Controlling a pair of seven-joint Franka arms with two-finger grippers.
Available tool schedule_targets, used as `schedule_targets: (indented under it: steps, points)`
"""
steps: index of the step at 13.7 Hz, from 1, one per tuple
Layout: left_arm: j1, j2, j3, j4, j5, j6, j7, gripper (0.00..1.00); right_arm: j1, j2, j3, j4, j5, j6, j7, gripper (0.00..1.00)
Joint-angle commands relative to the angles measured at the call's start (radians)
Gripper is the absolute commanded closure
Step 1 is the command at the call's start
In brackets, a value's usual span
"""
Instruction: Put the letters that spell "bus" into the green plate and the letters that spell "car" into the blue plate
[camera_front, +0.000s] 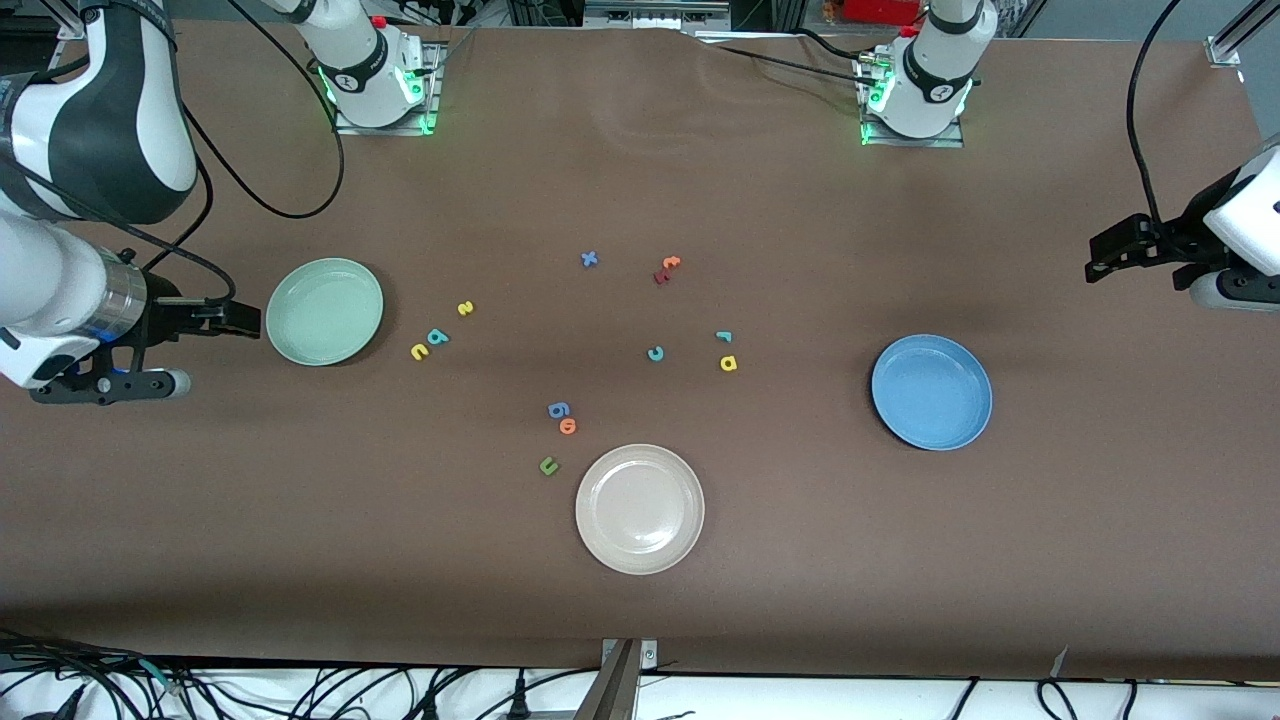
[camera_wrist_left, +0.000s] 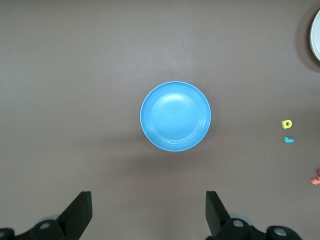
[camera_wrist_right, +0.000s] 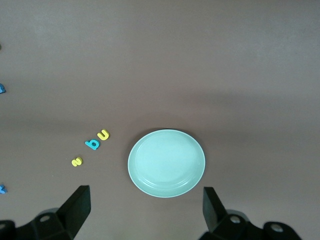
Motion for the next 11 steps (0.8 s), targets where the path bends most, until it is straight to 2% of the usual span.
schedule_targets:
  steps: [1, 11]
  points:
    - [-0.007, -0.011, 0.003, -0.012, 0.016, 0.01, 0.017, 0.0, -0.003, -0.019, 0.002, -0.016, 0.017, -0.002, 0.008, 0.0]
    - [-0.007, 0.018, 0.003, -0.005, 0.016, 0.01, 0.013, 0.0, -0.003, -0.019, 0.002, -0.016, 0.019, -0.005, 0.01, 0.01]
